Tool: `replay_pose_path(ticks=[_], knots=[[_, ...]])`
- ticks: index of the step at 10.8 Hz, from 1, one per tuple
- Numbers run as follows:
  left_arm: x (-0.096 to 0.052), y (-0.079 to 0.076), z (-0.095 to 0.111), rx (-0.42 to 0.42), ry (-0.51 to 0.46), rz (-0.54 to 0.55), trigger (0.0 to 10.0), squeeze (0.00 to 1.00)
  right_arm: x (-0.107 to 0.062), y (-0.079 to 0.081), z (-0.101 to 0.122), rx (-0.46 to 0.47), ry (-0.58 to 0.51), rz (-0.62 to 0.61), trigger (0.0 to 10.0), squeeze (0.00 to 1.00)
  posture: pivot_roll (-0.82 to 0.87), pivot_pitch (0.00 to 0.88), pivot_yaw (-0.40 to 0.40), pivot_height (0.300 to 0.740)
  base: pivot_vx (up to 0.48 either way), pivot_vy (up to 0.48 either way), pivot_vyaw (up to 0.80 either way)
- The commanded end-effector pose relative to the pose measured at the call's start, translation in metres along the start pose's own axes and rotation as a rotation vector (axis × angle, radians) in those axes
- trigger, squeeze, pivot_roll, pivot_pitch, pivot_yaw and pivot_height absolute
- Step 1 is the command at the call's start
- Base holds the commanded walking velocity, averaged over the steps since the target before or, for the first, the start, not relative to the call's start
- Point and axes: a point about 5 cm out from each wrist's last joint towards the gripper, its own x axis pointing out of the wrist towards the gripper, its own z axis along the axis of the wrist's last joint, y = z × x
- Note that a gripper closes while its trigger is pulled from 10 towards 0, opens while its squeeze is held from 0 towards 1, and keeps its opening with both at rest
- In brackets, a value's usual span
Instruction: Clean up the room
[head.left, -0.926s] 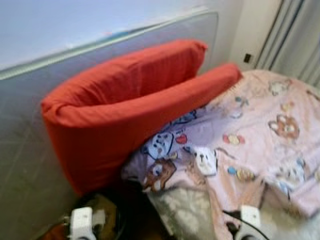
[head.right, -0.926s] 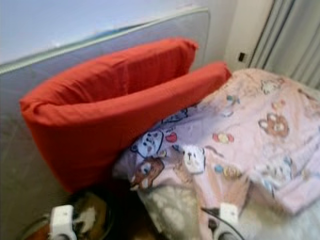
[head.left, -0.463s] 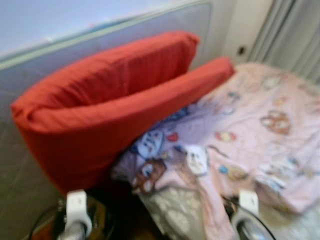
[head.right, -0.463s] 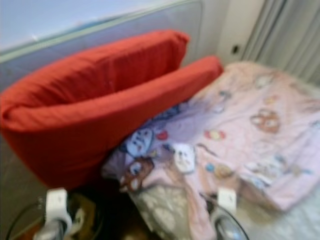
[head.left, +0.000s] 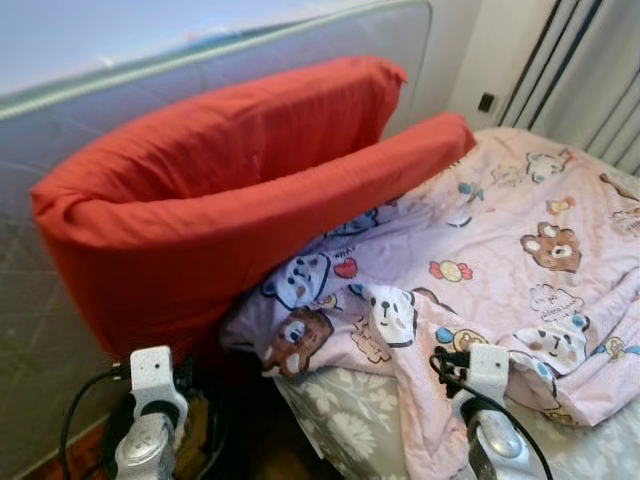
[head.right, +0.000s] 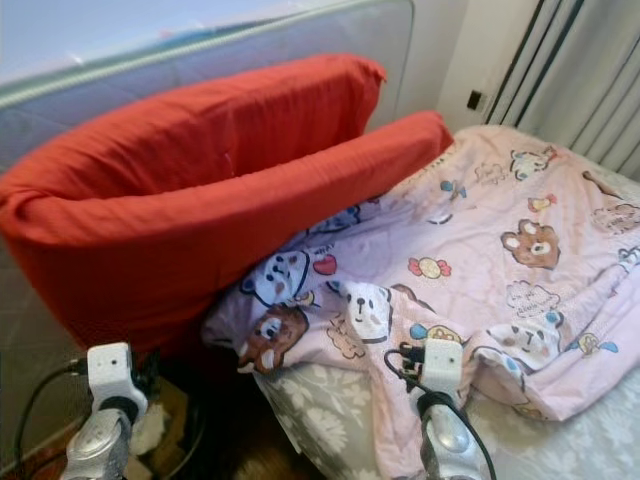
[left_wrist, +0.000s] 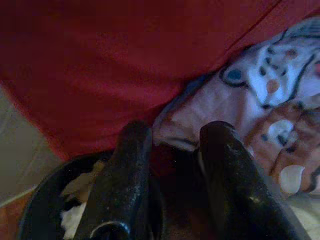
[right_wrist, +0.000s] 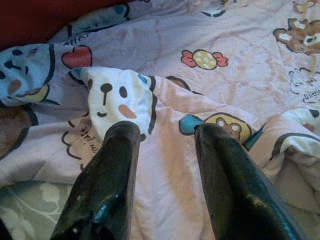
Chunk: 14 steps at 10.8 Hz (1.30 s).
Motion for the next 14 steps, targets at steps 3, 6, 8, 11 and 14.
replay_pose_path(ticks=[3,6,8,11,14], knots=[[0.01,-0.016,0.029,0.025,-0.143,-0.085,10.0,0.0,0.003,-0.001,0.006,-0.038,-0.014,0.012,10.0,0.0,0.16,0.132,-0.081,0.736,0.0,0.0,0.0],[0.011,-0.015,0.037,0.024,-0.173,-0.096,10.0,0.0,0.001,0.0,-0.001,-0.052,0.026,0.035,10.0,0.0,0.17,0.144,-0.082,0.691,0.0,0.0,0.0],[0.007,-0.008,0.036,0.032,-0.169,-0.081,10.0,0.0,-0.003,0.003,-0.01,-0.057,0.07,0.042,10.0,0.0,0.2,0.161,-0.085,0.686,0.0,0.0,0.0],[-0.002,-0.003,0.032,0.038,-0.168,-0.078,10.0,0.0,-0.001,0.007,-0.011,-0.027,0.094,0.038,10.0,0.0,0.21,0.186,-0.08,0.686,0.0,0.0,0.0],[-0.003,-0.003,0.036,0.045,-0.17,-0.086,10.0,0.0,0.001,0.009,-0.011,-0.022,0.122,0.046,10.0,0.0,0.22,0.209,-0.074,0.661,0.0,0.0,0.0]])
